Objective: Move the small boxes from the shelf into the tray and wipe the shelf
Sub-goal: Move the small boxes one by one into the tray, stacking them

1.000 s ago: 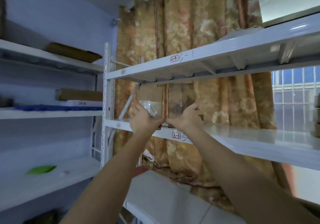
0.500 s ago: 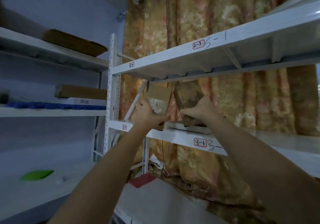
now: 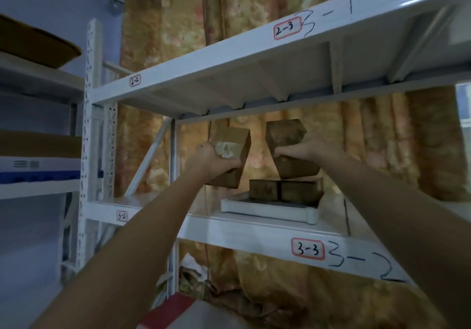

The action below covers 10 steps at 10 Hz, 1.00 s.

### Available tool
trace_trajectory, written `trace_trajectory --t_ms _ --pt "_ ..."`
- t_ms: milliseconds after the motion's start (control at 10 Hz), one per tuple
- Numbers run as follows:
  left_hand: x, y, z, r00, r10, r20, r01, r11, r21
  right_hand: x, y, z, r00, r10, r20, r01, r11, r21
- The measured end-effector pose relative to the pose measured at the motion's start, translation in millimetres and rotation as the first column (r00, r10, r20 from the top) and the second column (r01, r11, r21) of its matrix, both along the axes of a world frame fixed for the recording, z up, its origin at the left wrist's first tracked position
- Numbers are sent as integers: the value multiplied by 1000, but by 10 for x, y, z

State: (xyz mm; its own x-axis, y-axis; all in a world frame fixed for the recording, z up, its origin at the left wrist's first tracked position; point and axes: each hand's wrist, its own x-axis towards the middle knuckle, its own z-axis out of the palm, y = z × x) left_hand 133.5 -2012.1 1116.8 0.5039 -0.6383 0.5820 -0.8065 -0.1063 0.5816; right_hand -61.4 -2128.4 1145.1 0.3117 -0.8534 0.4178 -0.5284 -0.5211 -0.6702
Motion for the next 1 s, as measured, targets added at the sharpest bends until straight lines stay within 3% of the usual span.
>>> trace_trajectory --t_ms 100,200,400,600,900,1000 --pt "-12 -188 104 984 -169 -59 173 982 80 -8 191 9 998 -63 -22 63 997 -33" --pt "99 -385 215 943 -326 -62 332 922 201 -59 148 26 988 -145 48 147 988 -41" --pt "407 -654 312 826 -555 101 485 790 375 -68 50 97 958 -286 10 286 958 4" --pt "562 -768 287 680 -733 -4 676 625 391 -7 108 149 899 -435 -42 437 898 45" --pt "528 -908 180 583 -809 -81 738 485 469 0 236 231 889 -457 -25 457 889 35" --pt "507 -957 153 579 -814 -52 735 494 464 -4 253 251 861 -504 -66 502 864 -44"
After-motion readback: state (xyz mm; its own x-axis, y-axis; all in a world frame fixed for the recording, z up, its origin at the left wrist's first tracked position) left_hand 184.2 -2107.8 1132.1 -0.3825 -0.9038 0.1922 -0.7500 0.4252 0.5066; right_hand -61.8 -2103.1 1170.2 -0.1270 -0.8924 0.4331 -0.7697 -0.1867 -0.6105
